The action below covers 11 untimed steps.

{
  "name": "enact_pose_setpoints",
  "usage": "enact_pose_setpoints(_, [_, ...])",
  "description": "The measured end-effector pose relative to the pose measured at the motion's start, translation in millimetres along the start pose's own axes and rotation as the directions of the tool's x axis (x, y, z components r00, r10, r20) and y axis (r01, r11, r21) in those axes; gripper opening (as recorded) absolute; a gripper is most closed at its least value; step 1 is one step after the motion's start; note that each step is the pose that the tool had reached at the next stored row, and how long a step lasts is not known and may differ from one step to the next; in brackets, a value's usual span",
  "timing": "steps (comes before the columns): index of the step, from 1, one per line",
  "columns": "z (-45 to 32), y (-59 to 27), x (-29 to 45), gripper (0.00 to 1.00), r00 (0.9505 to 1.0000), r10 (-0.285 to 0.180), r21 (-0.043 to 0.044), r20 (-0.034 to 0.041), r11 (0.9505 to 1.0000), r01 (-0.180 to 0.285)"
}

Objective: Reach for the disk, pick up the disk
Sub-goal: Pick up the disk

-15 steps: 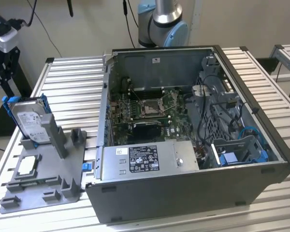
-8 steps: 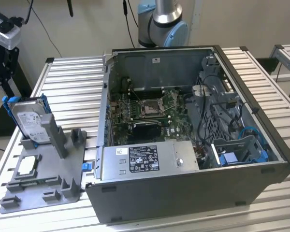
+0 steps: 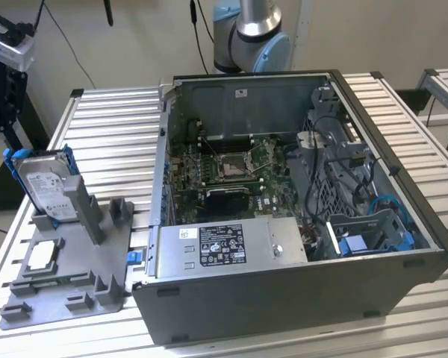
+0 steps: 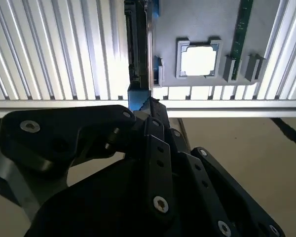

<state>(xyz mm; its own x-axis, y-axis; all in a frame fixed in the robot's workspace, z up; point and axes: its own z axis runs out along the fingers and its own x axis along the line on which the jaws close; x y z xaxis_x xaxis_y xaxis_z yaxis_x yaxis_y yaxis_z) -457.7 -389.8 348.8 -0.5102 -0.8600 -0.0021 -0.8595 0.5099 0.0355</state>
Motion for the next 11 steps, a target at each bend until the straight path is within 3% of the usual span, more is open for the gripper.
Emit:
enact_pose_setpoints(5, [0.4,0.0,0.0,0.0,0.9959,-0.09,0.001,-0.0025,0.9959,0.09])
enact_pose_setpoints(11, [0.9,0.0,0.0,0.0,0.9801,-0.198,0.0006,-0.006,0.9802,0.198])
